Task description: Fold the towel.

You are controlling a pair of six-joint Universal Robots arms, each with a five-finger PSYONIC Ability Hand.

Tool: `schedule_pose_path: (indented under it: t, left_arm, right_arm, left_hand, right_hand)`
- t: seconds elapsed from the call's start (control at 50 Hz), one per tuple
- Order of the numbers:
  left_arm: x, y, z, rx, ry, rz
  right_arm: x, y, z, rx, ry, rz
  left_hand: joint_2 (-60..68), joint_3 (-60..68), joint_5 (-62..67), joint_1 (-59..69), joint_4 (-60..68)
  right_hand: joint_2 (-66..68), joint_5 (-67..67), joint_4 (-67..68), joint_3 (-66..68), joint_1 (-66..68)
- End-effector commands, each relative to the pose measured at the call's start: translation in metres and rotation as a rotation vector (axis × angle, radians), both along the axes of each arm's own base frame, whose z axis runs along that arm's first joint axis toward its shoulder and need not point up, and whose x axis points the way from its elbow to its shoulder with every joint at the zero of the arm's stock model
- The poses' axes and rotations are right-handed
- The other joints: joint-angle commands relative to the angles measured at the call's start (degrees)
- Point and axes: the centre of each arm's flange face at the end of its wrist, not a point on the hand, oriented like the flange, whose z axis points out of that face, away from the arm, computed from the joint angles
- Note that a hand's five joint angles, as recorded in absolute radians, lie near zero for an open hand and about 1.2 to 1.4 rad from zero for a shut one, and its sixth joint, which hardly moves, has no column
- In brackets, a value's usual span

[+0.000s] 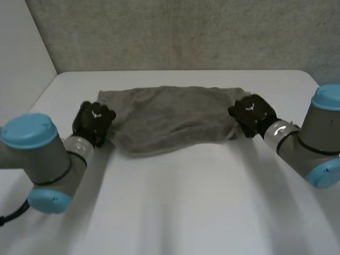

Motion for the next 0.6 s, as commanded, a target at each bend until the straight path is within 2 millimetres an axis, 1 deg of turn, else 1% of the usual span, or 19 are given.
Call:
schedule_pose_path:
  t: [0.02, 0.1, 0.12, 0.14, 0.16, 0.18, 0.26, 0.28, 0.38, 0.52, 0.56, 0.58, 0.6]
  left_arm:
    - [0.006, 0.024, -0.017, 0.040, -0.098, -0.021]
    - [0.008, 0.028, -0.018, 0.042, -0.117, -0.022]
    - [0.008, 0.029, -0.019, 0.043, -0.119, -0.022]
    - [0.008, 0.030, -0.019, 0.043, -0.119, -0.022]
    - [0.008, 0.030, -0.020, 0.039, -0.117, -0.022]
    - [0.009, 0.030, -0.020, 0.032, -0.115, -0.020]
    - [0.010, 0.027, -0.020, 0.005, -0.105, -0.013]
    - [0.010, 0.026, -0.019, -0.011, -0.099, -0.010]
    - [0.010, 0.023, -0.019, -0.033, -0.092, -0.005]
    - [0.014, 0.019, -0.019, -0.034, -0.088, 0.010]
    - [0.016, 0.017, -0.019, -0.032, -0.086, 0.018]
    - [0.016, 0.017, -0.019, -0.032, -0.086, 0.018]
    - [0.016, 0.017, -0.019, -0.032, -0.084, 0.019]
  right_arm:
    - [-0.021, 0.018, -0.003, 0.136, 0.074, -0.090]
    - [-0.026, 0.023, -0.007, 0.157, 0.073, -0.098]
    - [-0.027, 0.024, -0.010, 0.156, 0.069, -0.100]
    - [-0.027, 0.024, -0.010, 0.156, 0.069, -0.100]
    - [-0.027, 0.025, -0.013, 0.144, 0.069, -0.098]
    - [-0.027, 0.024, -0.014, 0.121, 0.062, -0.097]
    - [-0.026, 0.023, -0.017, 0.075, 0.047, -0.090]
    - [-0.026, 0.022, -0.017, 0.052, 0.039, -0.090]
    - [-0.025, 0.022, -0.021, 0.021, 0.029, -0.087]
    - [-0.022, 0.029, -0.029, -0.002, 0.020, -0.038]
    - [-0.021, 0.031, -0.030, -0.018, 0.012, -0.017]
    - [-0.021, 0.031, -0.030, -0.018, 0.011, -0.017]
    - [-0.020, 0.032, -0.030, -0.028, 0.008, -0.008]
  left_hand:
    - [-6.63, -8.71, -14.00, -1.11, -6.97]
    - [-6.63, -8.71, -14.00, -1.11, -6.97]
    - [-6.63, -8.71, -14.00, -1.11, -6.97]
    - [-6.63, -8.71, -14.00, -1.11, -6.97]
    - [-6.63, -8.71, -14.00, -1.11, -6.97]
    - [-6.63, -8.71, -14.00, -1.11, -6.97]
    - [-6.63, -8.71, -14.00, -1.11, -6.97]
    - [-6.63, -8.71, -14.00, -1.11, -6.97]
    - [-6.63, -8.71, -14.00, -1.11, -6.97]
    - [-6.63, -8.71, -14.00, -1.11, -6.97]
    - [-6.63, -8.71, -14.00, -1.11, -6.97]
    - [-6.63, -8.71, -14.00, -1.11, -6.97]
    - [-6.63, -8.71, -14.00, -1.11, -6.97]
  right_hand:
    - [5.00, 3.42, 3.73, 3.56, 4.77]
    - [5.00, 3.42, 3.73, 3.56, 4.77]
    - [1.56, -0.02, 0.30, 0.12, 1.34]
    - [1.53, -0.05, 0.26, 0.09, 1.30]
    - [-16.46, -18.04, -17.72, -17.90, -16.68]
    - [-26.13, -27.71, -27.40, -27.57, -26.36]
    - [-29.76, -31.34, -31.03, -31.20, -29.99]
    - [-33.59, -35.17, -34.86, -35.03, -33.82]
    - [-34.80, -36.39, -36.07, -36.25, -35.03]
    - [-32.45, -34.03, -33.72, -33.89, -32.68]
    - [-27.10, -28.68, -28.37, -28.54, -27.33]
    - [-27.07, -28.65, -28.33, -28.51, -27.30]
    - [-22.57, -24.15, -23.84, -24.01, -22.80]
